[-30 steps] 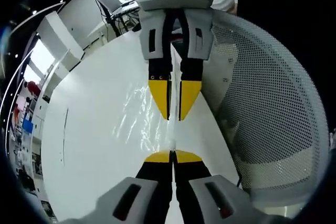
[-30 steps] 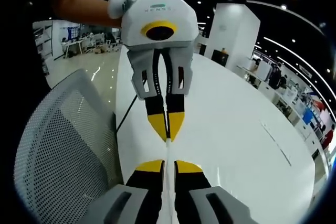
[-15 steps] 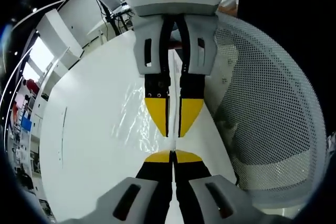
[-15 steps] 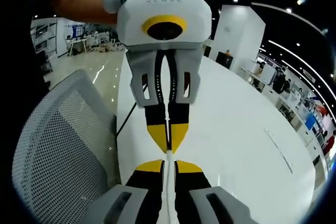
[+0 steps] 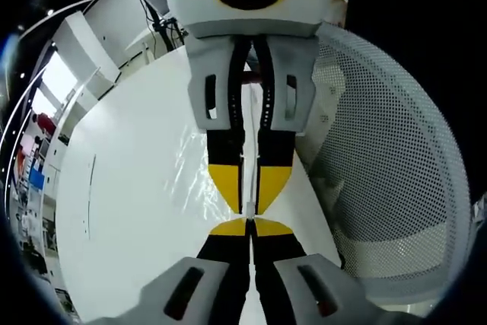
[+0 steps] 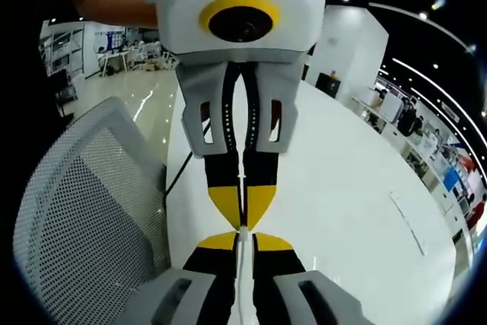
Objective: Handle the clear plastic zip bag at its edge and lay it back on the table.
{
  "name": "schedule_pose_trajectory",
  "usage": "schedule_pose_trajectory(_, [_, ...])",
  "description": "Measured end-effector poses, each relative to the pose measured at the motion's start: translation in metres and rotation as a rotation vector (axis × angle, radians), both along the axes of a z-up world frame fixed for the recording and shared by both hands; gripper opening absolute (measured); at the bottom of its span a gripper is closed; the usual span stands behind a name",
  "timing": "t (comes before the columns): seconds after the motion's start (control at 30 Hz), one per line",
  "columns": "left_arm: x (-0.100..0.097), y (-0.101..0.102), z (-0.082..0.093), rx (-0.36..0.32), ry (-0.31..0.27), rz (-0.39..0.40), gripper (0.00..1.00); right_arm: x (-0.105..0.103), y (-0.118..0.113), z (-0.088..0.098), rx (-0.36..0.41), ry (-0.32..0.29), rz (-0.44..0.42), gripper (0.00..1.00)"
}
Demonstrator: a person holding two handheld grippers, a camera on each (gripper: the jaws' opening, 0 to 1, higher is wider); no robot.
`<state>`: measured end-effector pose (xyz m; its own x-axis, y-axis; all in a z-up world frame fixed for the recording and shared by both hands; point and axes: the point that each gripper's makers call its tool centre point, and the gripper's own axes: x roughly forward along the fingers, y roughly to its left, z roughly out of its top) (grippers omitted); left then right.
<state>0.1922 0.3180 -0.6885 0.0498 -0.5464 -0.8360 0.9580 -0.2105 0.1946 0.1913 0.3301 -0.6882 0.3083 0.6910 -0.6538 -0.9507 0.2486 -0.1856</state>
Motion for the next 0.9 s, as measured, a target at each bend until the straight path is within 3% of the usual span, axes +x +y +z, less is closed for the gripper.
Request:
schedule_pose_trajectory(0.43, [-0.002,-0.0013,-0.0022,0.023,0.008,0.002,0.0,-0.0023,-0.001,-0.0056,-0.038,0.008,0.003,0.0])
schedule_pose_trajectory(0.9, [0.0002,-0.0017,-0.002,0.023,0.016,0.013,0.0,0.0007,-0.0024,-0.0042,-0.029,0.017,-0.016,0.0])
